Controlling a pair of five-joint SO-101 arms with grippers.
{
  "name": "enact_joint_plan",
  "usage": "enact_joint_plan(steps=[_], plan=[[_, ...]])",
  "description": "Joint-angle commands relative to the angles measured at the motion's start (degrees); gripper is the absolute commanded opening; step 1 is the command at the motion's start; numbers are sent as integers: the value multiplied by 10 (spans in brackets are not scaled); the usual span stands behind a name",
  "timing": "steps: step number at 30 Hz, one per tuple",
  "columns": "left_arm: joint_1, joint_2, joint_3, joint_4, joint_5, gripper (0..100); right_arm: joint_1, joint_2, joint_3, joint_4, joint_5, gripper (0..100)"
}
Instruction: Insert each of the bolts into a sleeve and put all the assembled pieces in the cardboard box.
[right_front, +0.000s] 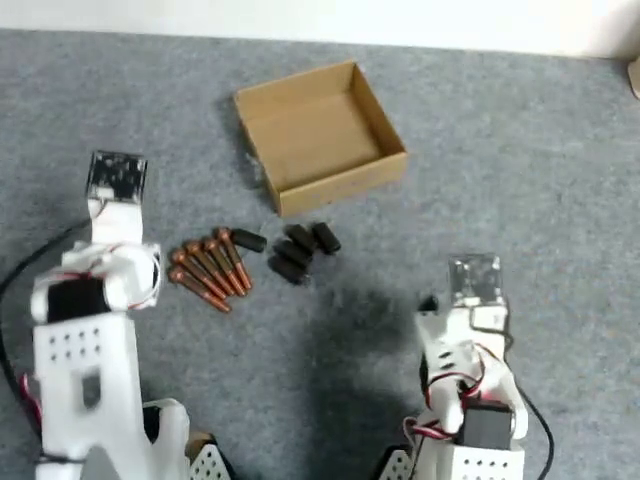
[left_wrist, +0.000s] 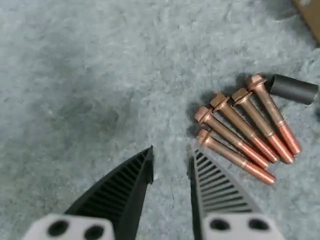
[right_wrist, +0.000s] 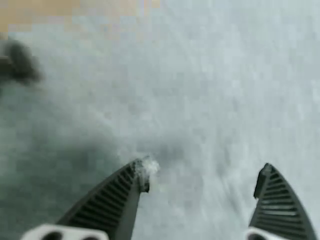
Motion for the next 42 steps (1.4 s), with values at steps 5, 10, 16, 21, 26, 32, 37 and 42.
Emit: enact_joint_plan(steps=[5,10,16,21,26,32,37,42], plan=[[107,26,-16,3,4,123,-66,269,-97,-133,-48,317],[127,26,23,-22,1,123,-129,496,-241,-136,-63,317],[133,27,101,-116,4,123,-199,659,-378,-136,-116,317],[126,28,138,-179,5,123,-215,728,-382,-136,-131,317],[122,31,143,-194,6,123,-214,771,-374,-136,-52,317],[111,31,158,-197,7,123,-214,795,-358,-138,-27,317],[73,28,154,-198,50,123,-214,795,-358,-138,-25,317],[50,27,156,-198,70,123,-216,795,-377,-145,-25,317]])
